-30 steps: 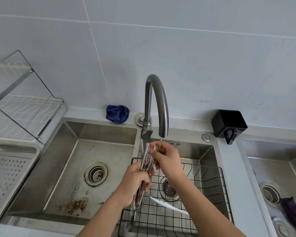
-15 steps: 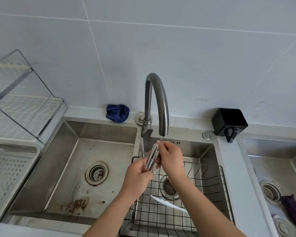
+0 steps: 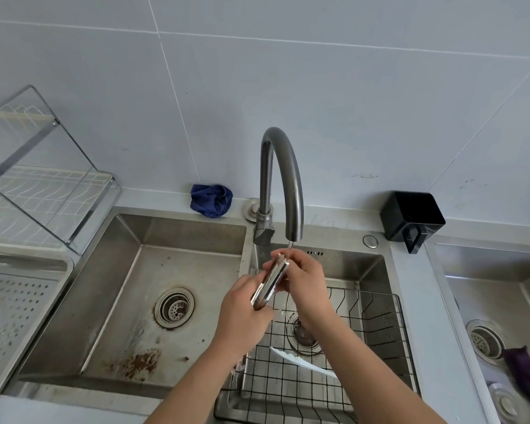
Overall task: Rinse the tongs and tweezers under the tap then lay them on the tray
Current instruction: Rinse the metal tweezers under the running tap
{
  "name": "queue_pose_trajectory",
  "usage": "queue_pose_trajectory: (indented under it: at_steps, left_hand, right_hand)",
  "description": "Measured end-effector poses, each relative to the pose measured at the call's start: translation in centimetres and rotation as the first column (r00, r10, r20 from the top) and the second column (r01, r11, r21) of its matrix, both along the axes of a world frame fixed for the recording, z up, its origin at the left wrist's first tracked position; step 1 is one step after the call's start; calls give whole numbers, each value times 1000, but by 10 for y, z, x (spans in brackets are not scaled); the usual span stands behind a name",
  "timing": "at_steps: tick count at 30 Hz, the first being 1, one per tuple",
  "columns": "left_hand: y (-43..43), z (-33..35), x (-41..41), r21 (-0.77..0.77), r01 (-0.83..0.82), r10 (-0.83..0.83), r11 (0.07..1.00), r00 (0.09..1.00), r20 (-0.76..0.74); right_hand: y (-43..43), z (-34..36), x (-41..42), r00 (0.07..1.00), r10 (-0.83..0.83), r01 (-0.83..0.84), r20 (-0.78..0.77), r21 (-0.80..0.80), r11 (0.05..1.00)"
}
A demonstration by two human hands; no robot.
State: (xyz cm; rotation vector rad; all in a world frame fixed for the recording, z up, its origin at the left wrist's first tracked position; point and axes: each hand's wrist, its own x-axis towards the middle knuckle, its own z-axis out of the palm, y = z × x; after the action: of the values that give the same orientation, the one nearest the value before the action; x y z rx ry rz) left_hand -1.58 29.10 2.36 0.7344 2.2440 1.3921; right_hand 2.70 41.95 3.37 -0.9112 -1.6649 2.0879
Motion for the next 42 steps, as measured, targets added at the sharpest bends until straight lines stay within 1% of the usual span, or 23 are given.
queue_pose_trajectory:
  at_steps: [3, 7, 9, 11, 14, 17, 19, 21, 22, 24, 26, 27, 28, 29, 30, 31, 32, 34, 35, 37, 38, 42]
  left_hand:
    - [-1, -2, -2, 35, 22, -22, 999, 1000, 9]
    - [-1, -8, -5, 30, -63, 57, 998, 983, 172]
    - [-1, -10, -6, 41, -96, 83, 995, 963, 256]
    - [2, -10, -7, 68, -117, 94, 991, 954, 284]
    - [4, -10, -8, 56, -121, 111, 991, 980, 163]
    - [6, -7, -8, 40, -71, 71, 997, 997, 15]
    - [7, -5, -8, 10, -71, 71, 997, 995, -68]
    - [8, -3, -8, -51, -91, 82, 995, 985, -154]
    - [8, 0, -7, -94, -108, 88, 990, 977, -196]
    - [7, 2, -6, -177, -136, 86, 975, 961, -264]
    - [4, 6, -5, -251, -152, 61, 956, 940, -336]
    - [2, 9, -5, -282, -158, 45, 946, 928, -369]
    - [0, 11, -6, -318, -157, 20, 935, 919, -395]
    - [-2, 13, -7, -358, -150, -13, 922, 909, -416]
    - [-4, 14, -7, -395, -142, -45, 908, 903, -428]
    - [-7, 15, -9, -419, -140, -63, 897, 898, -435]
    - [-10, 15, -10, -428, -146, -61, 892, 900, -433]
    - [-15, 16, -14, -409, -169, -15, 897, 913, -409]
    - [-17, 17, -15, -389, -179, 11, 904, 918, -396]
    - [-20, 18, -17, -373, -184, 21, 910, 916, -401]
    - [-21, 18, -17, -373, -181, 12, 910, 911, -413]
    - [-21, 22, -16, -405, -157, -69, 901, 869, -490]
  right_hand:
    - [4, 1, 0, 1000, -10, 10, -26, -9, 1000]
    - [4, 1, 1, 994, 85, -85, -62, 3, 996]
    - [5, 3, 1, 995, 88, -85, -55, 53, 995]
    - [5, 4, 1, 997, 55, -52, -47, 71, 996]
    - [5, 3, -2, 998, 40, -39, -38, 45, 998]
    - [6, 2, -2, 999, 40, -40, -27, 4, 999]
    - [5, 1, 0, 999, 11, -11, -31, -6, 1000]
    - [2, -1, 2, 999, -48, 48, -15, 25, 999]
    - [1, -2, 2, 996, -84, 84, 3, 68, 994]
    - [0, -5, 3, 989, -134, 119, 63, 209, 971]
    - [1, -7, 3, 981, -136, 78, 141, 354, 932]
    - [2, -8, 3, 974, -118, 25, 192, 429, 903]
    - [4, -9, 2, 964, -82, -65, 255, 518, 853]
    - [6, -9, 2, 942, -43, -178, 332, 607, 775]
    - [6, -8, 2, 918, -11, -274, 397, 655, 704]
    - [7, -9, 1, 907, 11, -311, 422, 650, 693]
    - [6, -9, 2, 912, 42, -303, 409, 598, 742]
    - [4, -9, 5, 953, 104, -207, 283, 365, 908]
    - [3, -9, 6, 970, 126, -173, 207, 227, 958]
    - [1, -9, 7, 984, 145, -149, 106, 27, 988]
    - [0, -10, 5, 986, 142, -141, 87, -21, 990]
    - [-2, -12, 4, 993, 109, -107, 55, -38, 994]
